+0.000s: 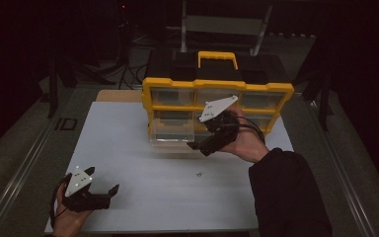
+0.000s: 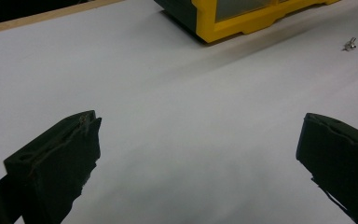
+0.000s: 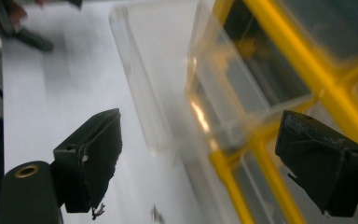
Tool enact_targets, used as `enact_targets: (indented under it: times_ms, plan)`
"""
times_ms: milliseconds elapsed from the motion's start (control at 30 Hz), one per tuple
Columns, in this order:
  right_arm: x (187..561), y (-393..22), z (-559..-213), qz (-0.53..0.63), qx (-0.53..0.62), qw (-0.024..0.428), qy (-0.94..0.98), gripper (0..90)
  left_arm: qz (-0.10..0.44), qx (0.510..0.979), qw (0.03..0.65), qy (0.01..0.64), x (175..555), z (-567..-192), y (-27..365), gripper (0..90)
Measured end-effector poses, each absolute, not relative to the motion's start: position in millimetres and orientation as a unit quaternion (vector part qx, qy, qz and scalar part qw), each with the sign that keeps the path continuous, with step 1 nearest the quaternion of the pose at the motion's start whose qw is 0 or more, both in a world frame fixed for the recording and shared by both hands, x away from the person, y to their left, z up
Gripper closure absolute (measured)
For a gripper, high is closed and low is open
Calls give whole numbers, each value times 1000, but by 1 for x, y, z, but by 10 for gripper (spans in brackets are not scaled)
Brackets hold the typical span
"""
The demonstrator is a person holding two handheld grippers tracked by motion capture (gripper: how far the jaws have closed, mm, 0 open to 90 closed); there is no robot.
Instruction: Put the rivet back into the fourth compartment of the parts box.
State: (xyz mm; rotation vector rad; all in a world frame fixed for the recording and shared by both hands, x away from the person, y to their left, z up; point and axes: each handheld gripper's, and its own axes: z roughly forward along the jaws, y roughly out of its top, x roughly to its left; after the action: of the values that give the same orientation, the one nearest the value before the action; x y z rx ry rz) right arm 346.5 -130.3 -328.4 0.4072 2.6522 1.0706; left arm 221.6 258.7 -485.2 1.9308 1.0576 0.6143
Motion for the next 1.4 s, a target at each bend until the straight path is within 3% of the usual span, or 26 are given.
enact_targets:
  times_ms: [500,933,1233,1400]
  plan:
    - [341,-148,-386,240,134,106,956,157,245,768,415,422,222,-485,258,3]
    - [343,-132,-451,171,130,53,975,245,243,769,414,421,222,-486,258,3]
    - [350,-124,-475,128,133,18,983,550,243,770,415,420,222,-486,258,3]
    - [355,-123,-480,126,122,13,984,638,243,770,415,420,222,-485,258,3]
